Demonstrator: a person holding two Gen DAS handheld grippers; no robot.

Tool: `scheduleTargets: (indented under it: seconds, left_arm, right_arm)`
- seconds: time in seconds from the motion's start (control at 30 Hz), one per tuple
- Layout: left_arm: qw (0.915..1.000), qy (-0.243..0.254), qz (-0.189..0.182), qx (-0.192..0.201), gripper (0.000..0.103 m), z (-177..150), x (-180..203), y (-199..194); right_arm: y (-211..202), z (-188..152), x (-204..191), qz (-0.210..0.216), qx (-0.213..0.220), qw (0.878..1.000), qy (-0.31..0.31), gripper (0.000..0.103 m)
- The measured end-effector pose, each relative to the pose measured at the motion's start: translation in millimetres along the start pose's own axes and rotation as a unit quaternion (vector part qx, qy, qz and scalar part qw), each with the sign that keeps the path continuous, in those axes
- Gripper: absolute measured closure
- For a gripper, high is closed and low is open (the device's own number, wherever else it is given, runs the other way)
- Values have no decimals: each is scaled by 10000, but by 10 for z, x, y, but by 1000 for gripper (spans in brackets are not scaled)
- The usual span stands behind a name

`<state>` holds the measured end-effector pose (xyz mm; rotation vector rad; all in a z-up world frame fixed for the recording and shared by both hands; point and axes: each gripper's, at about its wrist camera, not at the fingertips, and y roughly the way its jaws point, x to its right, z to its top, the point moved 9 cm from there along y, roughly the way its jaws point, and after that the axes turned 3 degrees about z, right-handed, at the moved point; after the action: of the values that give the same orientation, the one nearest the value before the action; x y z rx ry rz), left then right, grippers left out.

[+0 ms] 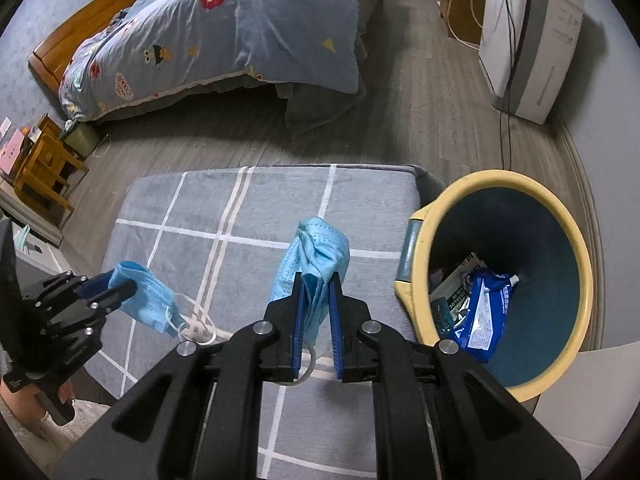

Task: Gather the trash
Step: 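Carry both blue face masks over the teal bin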

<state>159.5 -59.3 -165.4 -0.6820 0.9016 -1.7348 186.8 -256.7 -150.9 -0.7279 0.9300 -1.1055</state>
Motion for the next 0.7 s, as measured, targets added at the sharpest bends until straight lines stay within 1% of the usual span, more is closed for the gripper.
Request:
scheduleTargets:
  seconds: [0.07,0.13,0.27,0.33,0.43,0.53,0.7]
  left_arm:
    - [9999,-22,-122,103,82,96,84,-23]
    - [9997,33,-169,149,82,161,181,-17]
    - [9996,156,-228,97,82,193,336,64]
    - [9995,247,-194,75,82,213,409,91]
    - [9991,349,-188,127,82,278,532,76]
    - [9984,464,-182,266,82,384,701,9]
    - [9957,634,-431,516,82,593,1106,-142]
  right_arm:
    - [9,8,58,2,-5,10000,43,92]
    - [25,21,128,-3,-17,10000,77,92]
    - [16,56,294,23,19,9998,195,92]
    - [0,77,395,18,62,9996,272,92]
    - [-54,121,659,-19,158,9983,562,92]
    - [-161,170,909,-121,340,9963,782,92]
    - [-359,169,1479,-327,632,9891,1286,92]
